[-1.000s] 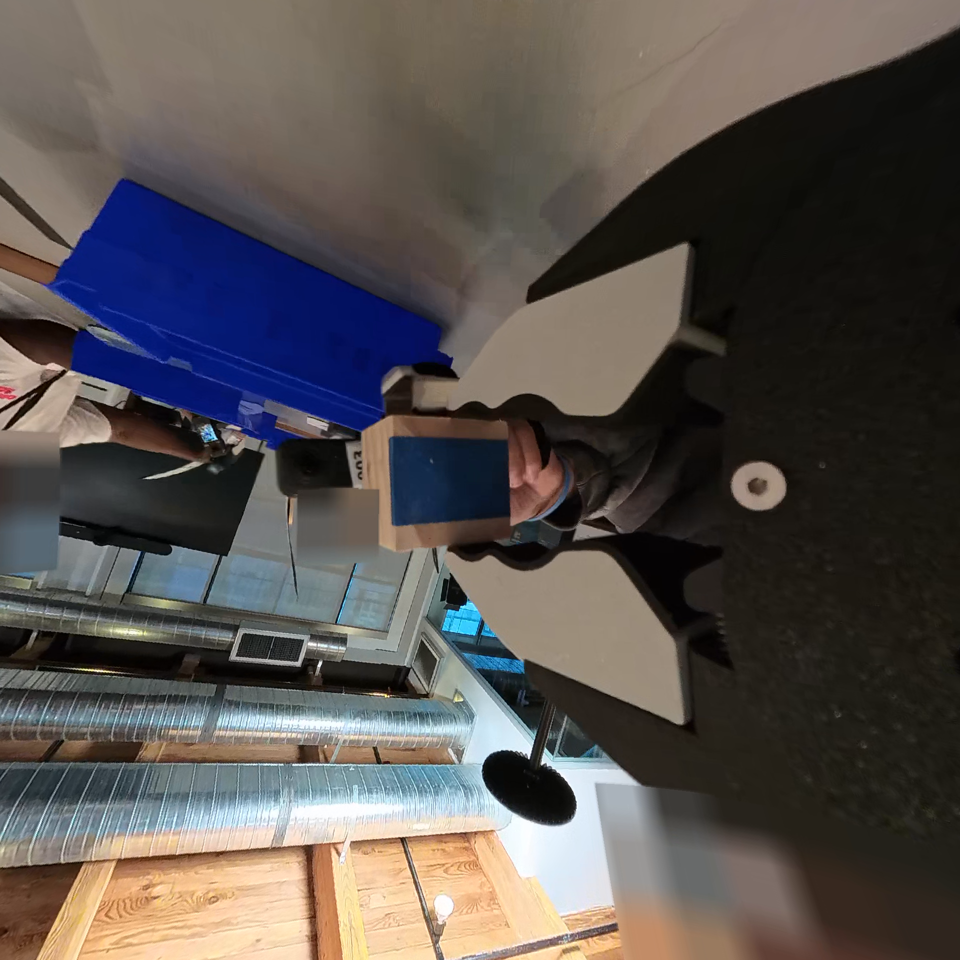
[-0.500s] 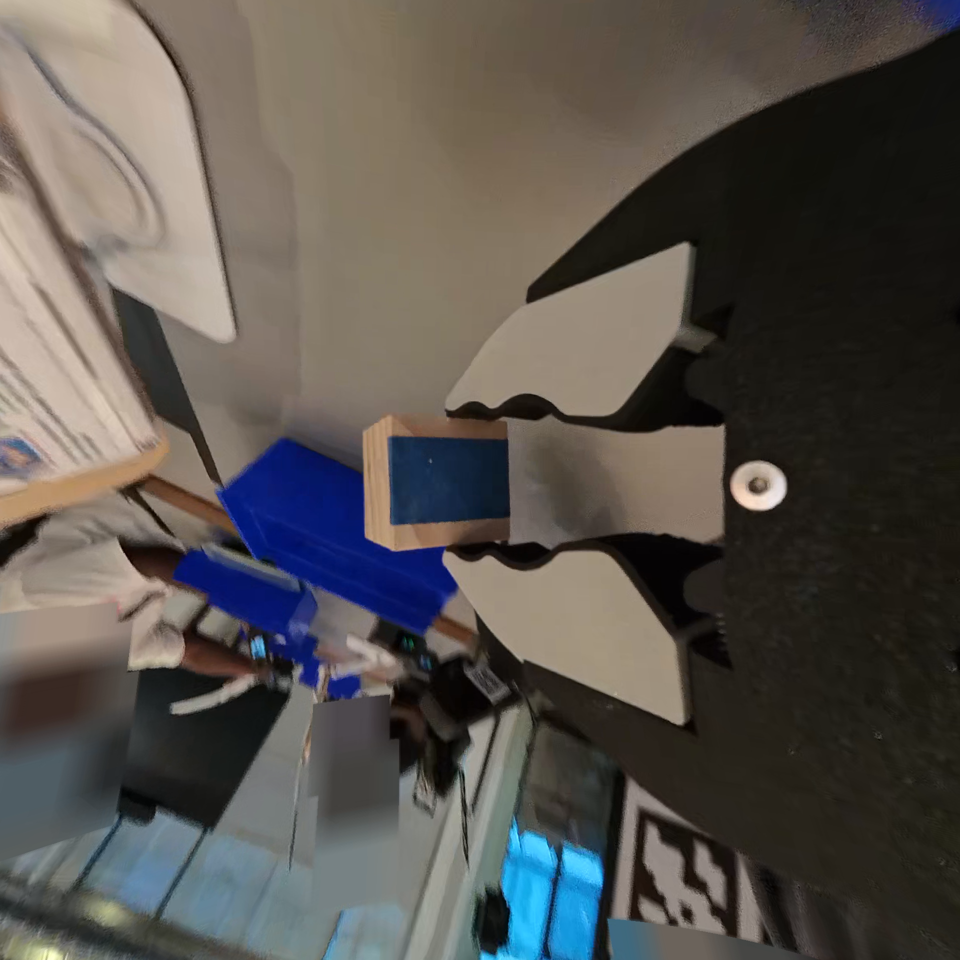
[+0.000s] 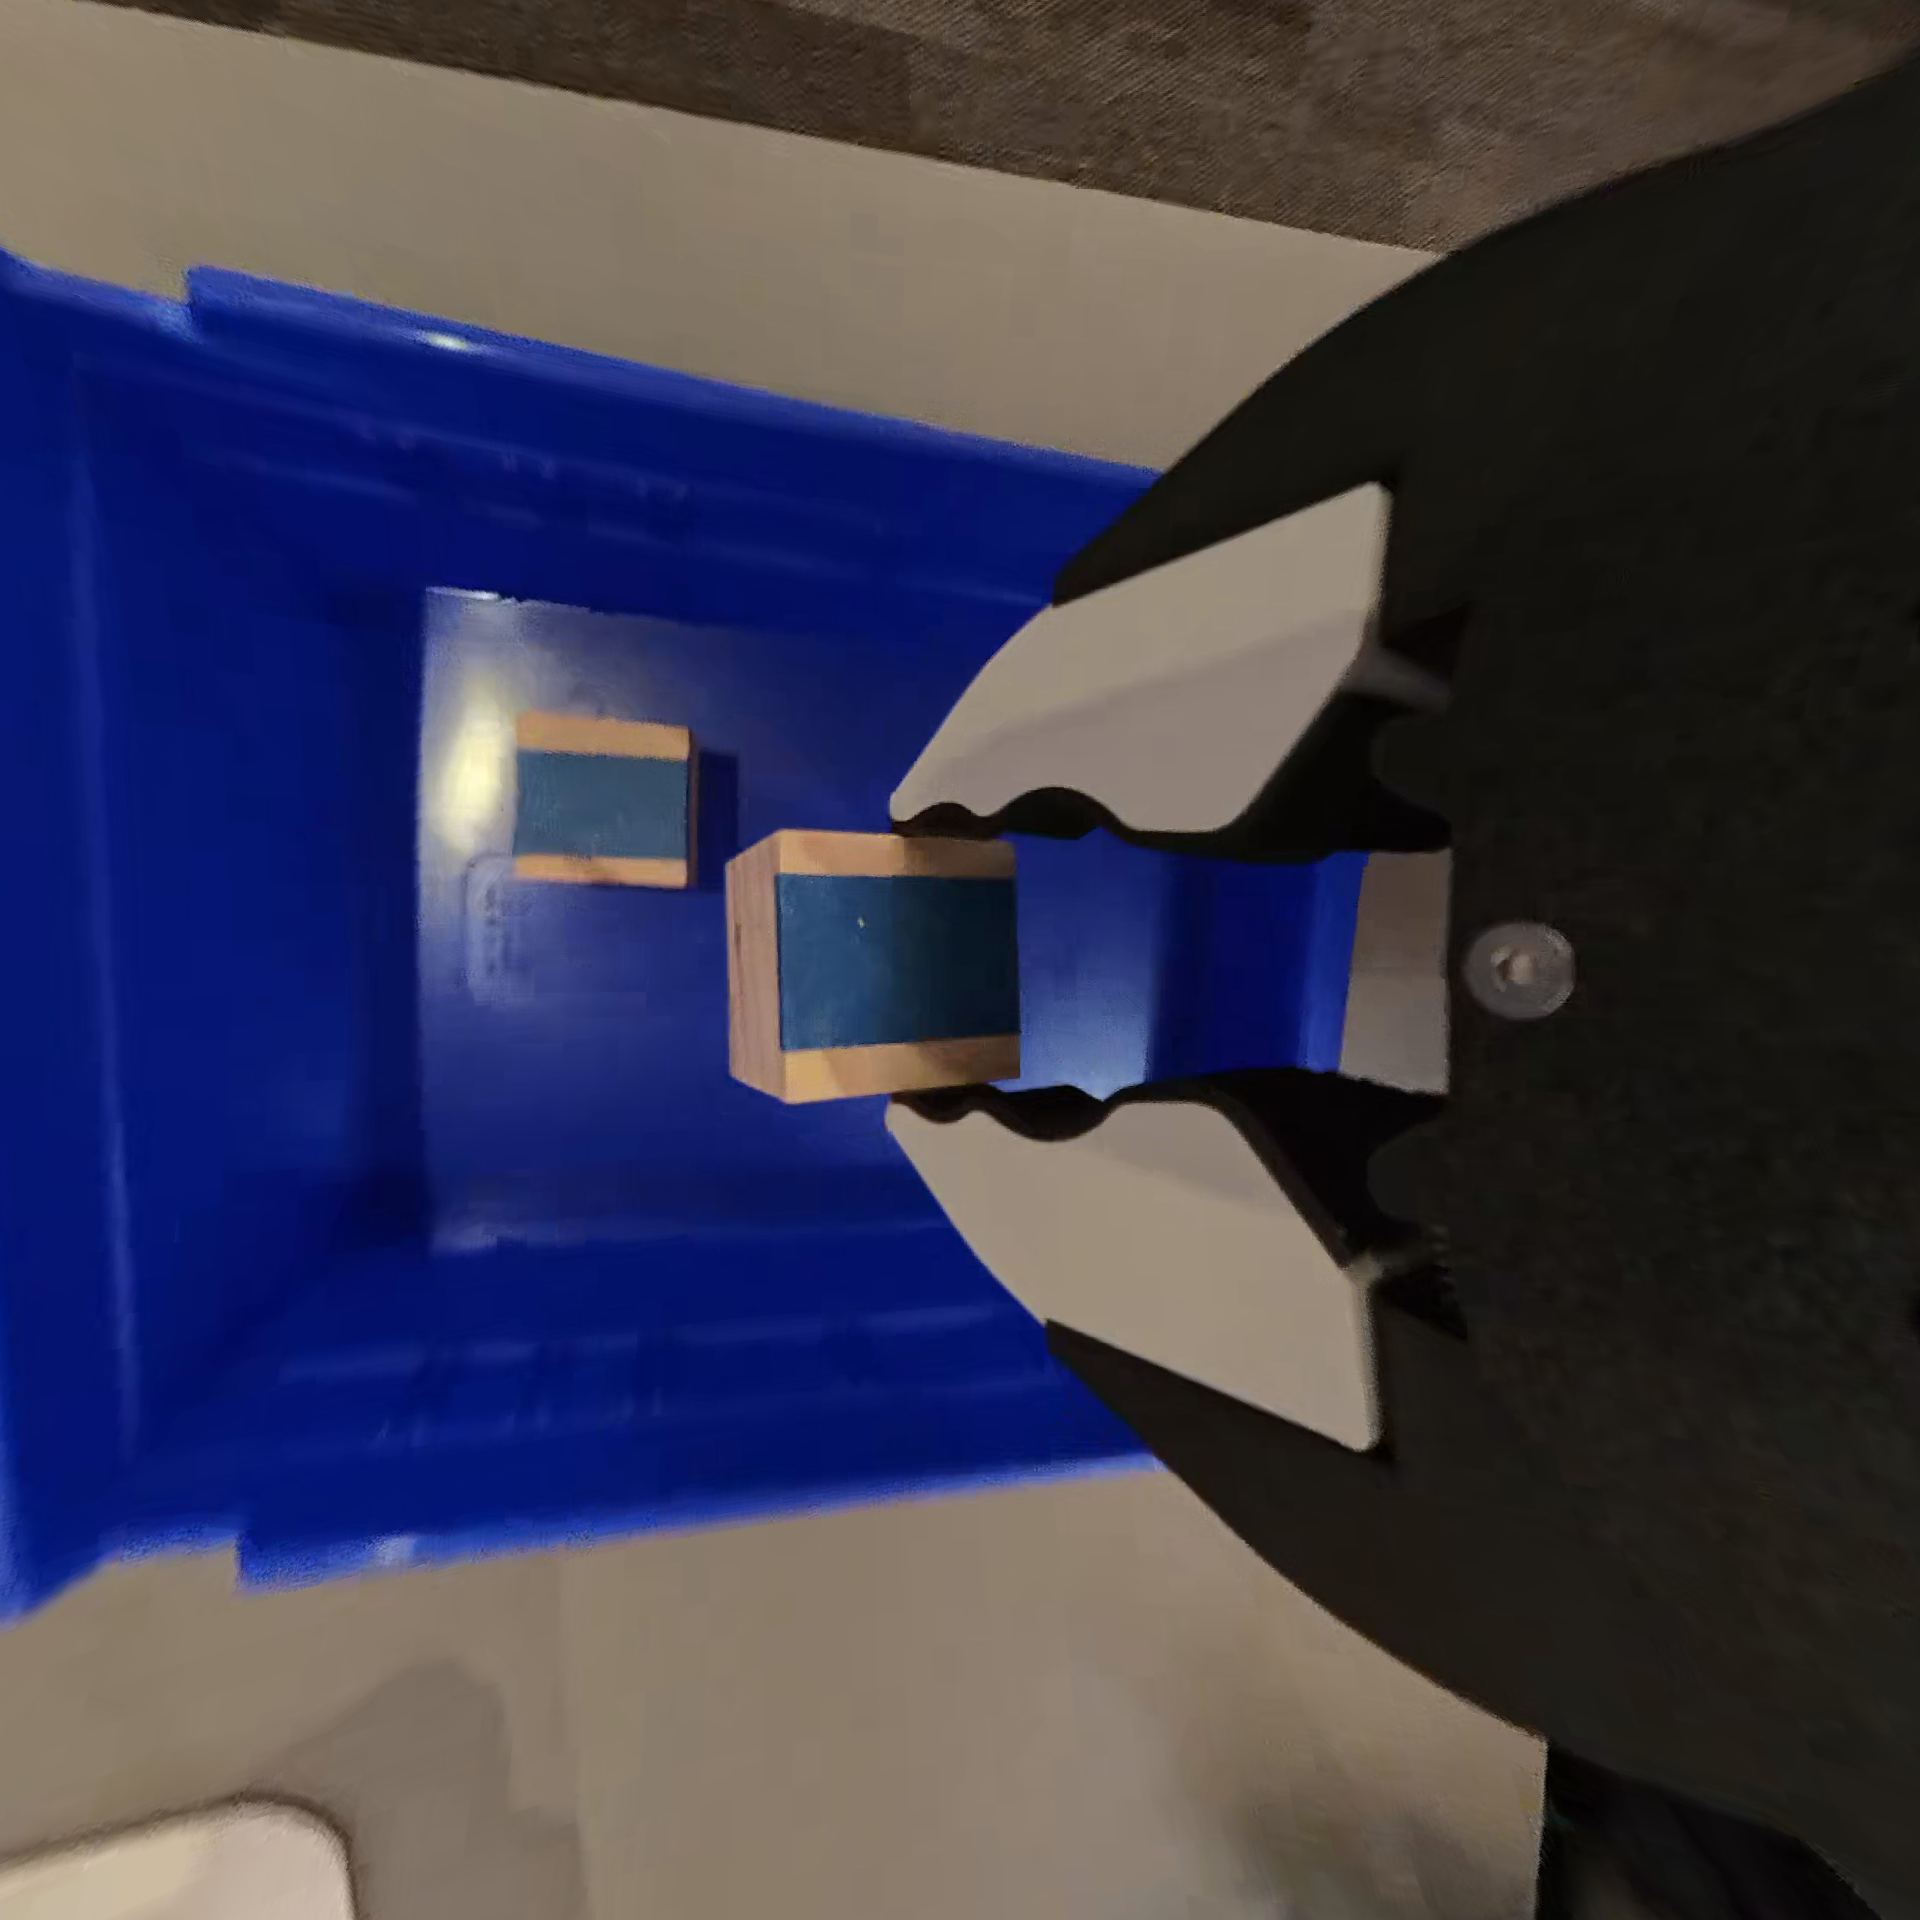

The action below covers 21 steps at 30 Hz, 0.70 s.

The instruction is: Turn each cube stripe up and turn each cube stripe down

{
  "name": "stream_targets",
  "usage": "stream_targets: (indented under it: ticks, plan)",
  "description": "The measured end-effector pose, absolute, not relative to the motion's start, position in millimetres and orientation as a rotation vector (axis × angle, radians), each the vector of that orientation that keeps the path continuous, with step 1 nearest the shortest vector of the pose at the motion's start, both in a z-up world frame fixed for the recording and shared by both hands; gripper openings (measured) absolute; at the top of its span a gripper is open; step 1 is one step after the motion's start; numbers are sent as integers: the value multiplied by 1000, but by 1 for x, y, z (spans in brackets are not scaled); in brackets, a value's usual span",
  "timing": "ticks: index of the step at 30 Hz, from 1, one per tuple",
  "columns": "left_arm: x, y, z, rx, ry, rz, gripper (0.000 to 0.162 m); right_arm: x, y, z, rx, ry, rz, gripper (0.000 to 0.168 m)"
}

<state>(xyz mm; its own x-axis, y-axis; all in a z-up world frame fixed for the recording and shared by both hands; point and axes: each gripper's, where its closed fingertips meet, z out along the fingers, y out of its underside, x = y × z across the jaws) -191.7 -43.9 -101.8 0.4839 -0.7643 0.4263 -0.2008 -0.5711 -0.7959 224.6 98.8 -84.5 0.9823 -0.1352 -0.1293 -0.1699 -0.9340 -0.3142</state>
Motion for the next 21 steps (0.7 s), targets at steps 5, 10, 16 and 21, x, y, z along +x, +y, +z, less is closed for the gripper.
stream_targets:
  ticks: [5,10,16,21]
  plan:
    - [-195,-42,-104,-2063,785,-1042,60,238,95,-124,-2910,214,25,45]
    - [-194,-42,-108,-2085,774,-1085,60,248,91,-151,-2970,223,-44,45]
    - [-190,-47,-113,-2105,803,-1095,60,259,90,-168,-2994,272,8,45]
    - [-188,-50,-116,-2114,825,-1082,60,259,95,-167,-2956,235,4,45]
